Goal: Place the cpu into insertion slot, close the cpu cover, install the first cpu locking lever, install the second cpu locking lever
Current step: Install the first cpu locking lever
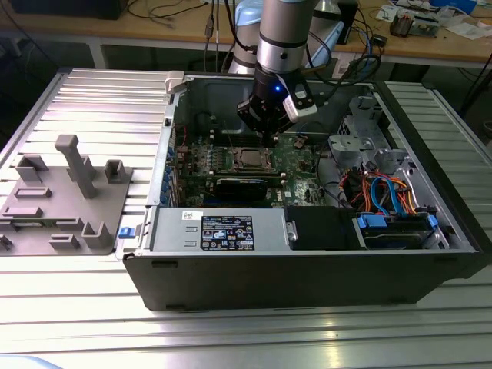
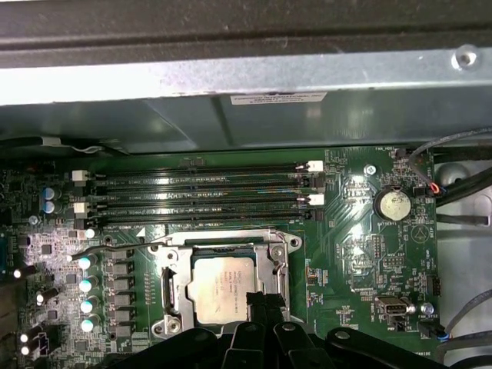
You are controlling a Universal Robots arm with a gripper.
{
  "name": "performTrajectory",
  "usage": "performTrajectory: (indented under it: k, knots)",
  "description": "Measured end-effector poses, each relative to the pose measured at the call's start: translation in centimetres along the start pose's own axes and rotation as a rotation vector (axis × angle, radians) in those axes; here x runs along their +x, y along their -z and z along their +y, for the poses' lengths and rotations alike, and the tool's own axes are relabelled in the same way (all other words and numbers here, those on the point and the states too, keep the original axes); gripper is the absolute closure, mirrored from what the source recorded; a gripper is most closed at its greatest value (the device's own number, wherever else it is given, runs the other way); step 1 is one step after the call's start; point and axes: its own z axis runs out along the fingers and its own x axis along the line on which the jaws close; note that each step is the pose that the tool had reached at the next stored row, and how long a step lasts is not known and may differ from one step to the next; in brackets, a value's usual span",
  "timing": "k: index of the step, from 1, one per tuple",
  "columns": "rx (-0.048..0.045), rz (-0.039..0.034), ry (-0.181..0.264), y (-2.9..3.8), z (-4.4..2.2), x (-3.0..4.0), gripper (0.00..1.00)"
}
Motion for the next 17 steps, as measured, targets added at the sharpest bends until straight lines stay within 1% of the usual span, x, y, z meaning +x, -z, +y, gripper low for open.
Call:
performTrajectory:
  k: [17]
  knots:
    - [0.0002,0.0000,0.013,0.00,0.00,0.00,0.89]
